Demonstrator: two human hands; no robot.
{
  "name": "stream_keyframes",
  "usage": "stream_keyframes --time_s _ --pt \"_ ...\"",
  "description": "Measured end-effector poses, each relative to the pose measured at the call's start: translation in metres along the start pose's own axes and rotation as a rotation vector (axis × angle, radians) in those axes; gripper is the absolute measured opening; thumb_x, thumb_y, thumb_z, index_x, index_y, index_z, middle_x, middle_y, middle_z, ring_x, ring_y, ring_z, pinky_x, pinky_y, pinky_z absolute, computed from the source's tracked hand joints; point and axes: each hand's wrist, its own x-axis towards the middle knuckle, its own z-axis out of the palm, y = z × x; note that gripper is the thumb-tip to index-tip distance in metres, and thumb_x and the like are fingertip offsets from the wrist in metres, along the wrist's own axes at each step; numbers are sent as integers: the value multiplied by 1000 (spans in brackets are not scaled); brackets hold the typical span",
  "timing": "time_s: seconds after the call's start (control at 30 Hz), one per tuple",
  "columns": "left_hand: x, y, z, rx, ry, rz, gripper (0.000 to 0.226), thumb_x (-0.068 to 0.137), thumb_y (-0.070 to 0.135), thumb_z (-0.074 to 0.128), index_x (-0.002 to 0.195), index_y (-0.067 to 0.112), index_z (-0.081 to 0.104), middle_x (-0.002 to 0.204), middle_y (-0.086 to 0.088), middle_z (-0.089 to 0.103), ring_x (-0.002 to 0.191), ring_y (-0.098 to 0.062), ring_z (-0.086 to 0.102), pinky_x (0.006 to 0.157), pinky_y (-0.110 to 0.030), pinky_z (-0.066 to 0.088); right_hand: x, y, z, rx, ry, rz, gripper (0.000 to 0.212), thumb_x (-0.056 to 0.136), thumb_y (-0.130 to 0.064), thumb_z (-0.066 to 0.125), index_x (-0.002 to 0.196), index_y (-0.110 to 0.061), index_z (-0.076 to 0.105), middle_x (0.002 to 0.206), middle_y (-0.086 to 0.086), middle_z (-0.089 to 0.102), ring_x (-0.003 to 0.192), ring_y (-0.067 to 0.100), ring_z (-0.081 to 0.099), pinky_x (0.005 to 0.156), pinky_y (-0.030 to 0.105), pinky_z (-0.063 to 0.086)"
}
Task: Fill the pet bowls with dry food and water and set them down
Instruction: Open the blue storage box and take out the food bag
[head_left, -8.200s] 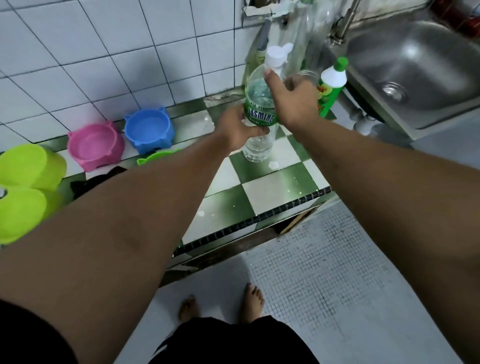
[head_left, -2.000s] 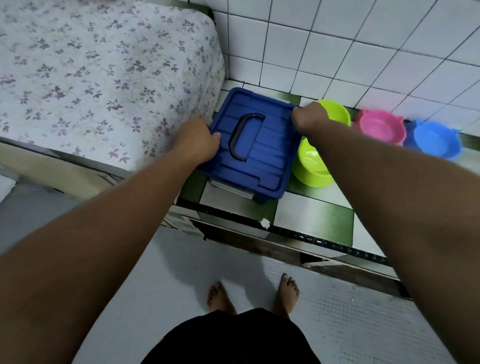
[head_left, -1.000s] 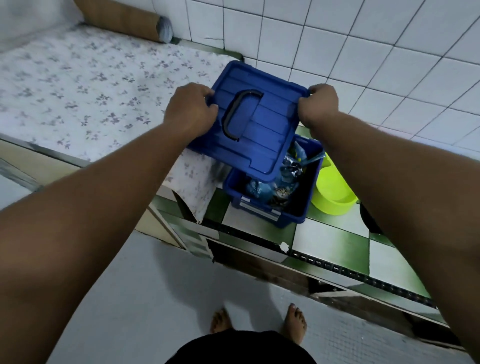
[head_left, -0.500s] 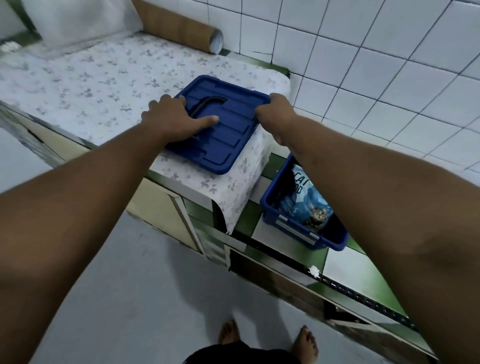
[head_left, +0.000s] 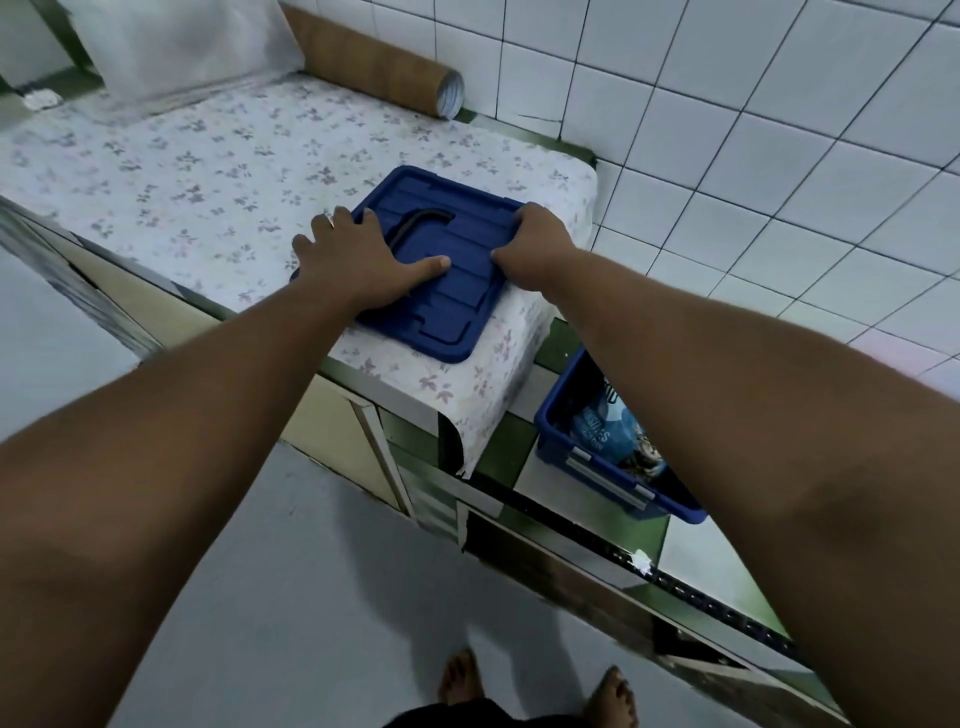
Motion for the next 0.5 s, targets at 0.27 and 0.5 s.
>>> stream_keyframes --time_s 0.27,0.5 --pt "0 12 -5 46 11 17 119 77 96 32 161 13 22 164 -22 23 151 -42 20 116 -63 22 -15 17 -7 165 119 -59 54 97 -35 61 140 -7 43 132 12 53 107 24 56 80 30 45" --pt "-25 81 -8 -35 79 271 88 95 72 45 160 16 28 167 -17 21 153 -39 19 119 -61 17 -43 69 -40 151 255 -3 51 97 -35 61 139 -10 48 141 9 50 121 18 51 84 17 34"
